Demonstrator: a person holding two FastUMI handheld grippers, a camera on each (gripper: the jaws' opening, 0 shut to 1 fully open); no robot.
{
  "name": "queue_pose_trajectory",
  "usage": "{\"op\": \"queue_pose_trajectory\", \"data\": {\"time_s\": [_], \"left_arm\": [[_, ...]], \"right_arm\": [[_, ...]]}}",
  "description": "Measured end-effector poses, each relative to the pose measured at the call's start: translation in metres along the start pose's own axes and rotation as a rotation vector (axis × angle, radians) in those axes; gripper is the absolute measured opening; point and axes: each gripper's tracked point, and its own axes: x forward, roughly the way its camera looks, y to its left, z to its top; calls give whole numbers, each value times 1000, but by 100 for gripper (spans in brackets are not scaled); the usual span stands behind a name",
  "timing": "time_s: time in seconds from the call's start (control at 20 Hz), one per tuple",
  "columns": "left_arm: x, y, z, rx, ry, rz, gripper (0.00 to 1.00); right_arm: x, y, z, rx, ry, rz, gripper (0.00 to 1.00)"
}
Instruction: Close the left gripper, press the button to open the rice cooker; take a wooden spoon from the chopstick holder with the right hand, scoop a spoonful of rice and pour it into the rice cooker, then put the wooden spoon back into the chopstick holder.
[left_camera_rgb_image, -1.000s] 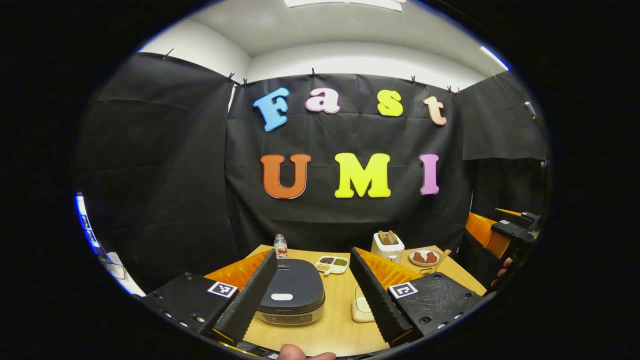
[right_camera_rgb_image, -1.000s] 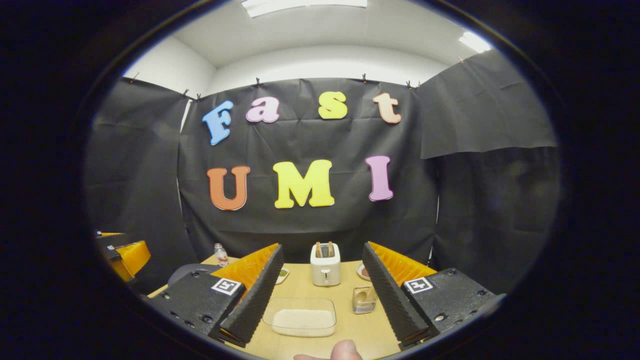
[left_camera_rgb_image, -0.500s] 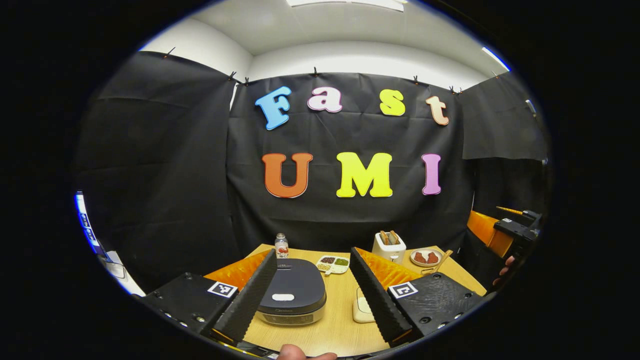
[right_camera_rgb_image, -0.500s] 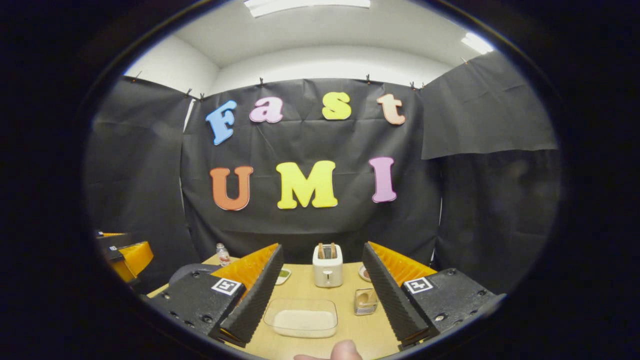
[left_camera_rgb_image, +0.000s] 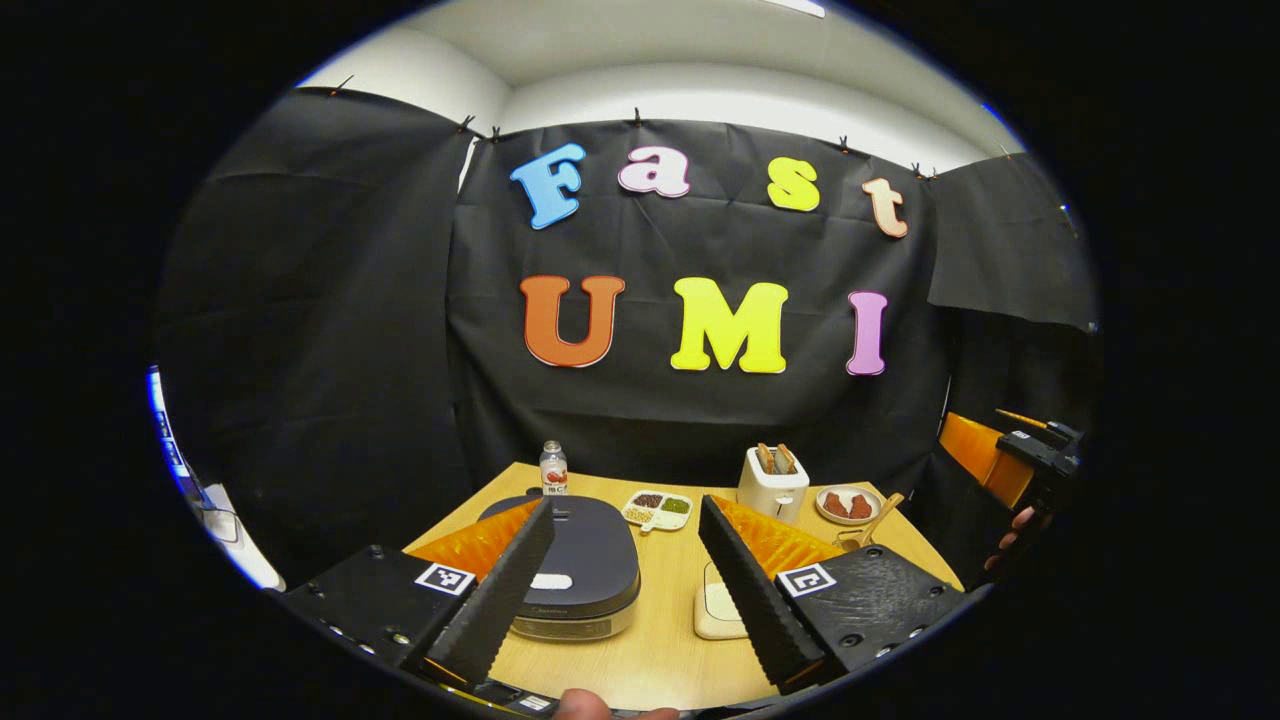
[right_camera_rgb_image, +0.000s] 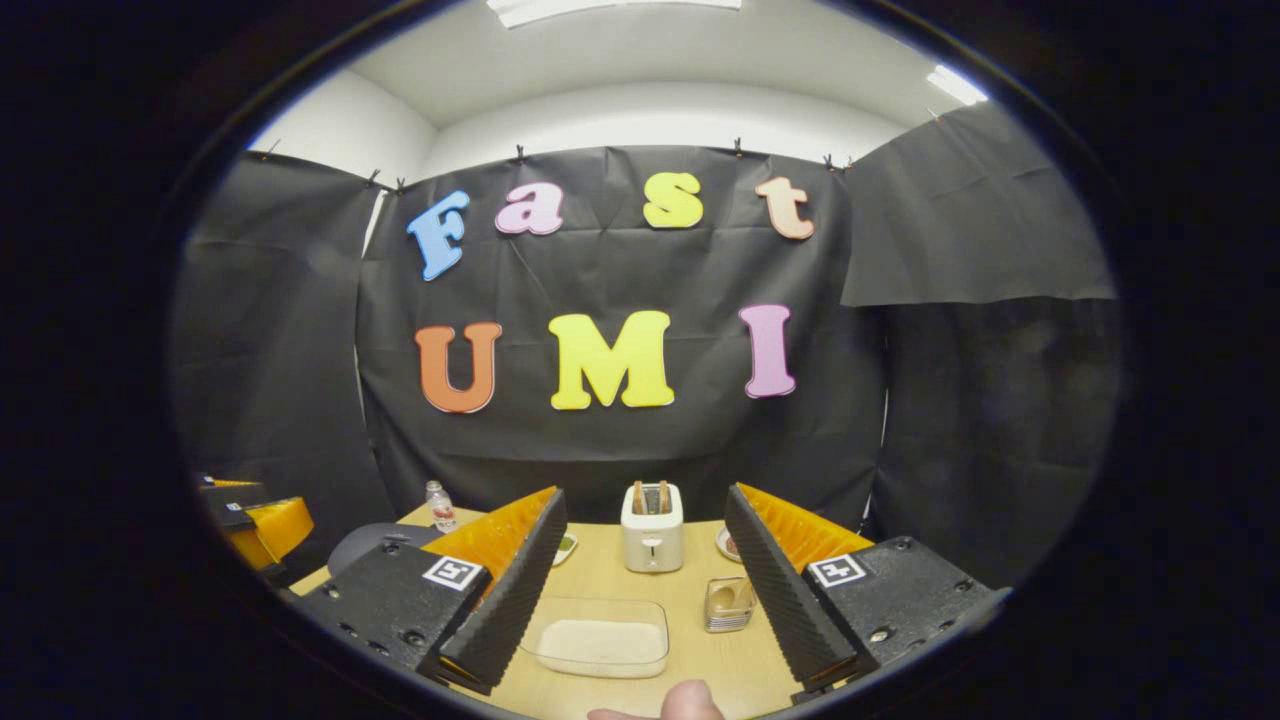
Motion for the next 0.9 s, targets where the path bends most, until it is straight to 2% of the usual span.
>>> {"op": "queue_pose_trajectory", "data": {"time_s": [0.4,0.5,0.55,0.7,0.75,0.8,0.9], "left_arm": [[28,34,-29,-57,199,57,92],[35,43,-42,-93,273,62,77],[41,50,-50,-111,308,74,62],[52,63,-62,-156,383,99,40],[56,63,-67,-170,406,93,24],[59,62,-72,-174,430,84,17],[66,62,-80,-157,460,62,17]], "right_arm": [[44,-13,-8,27,28,52,100],[53,-22,-6,32,28,54,100],[56,-26,-6,35,26,52,100],[64,-46,-9,42,29,27,100],[66,-51,-12,45,38,16,100],[67,-57,-13,45,42,9,100],[68,-65,-13,36,40,-4,100]]}}
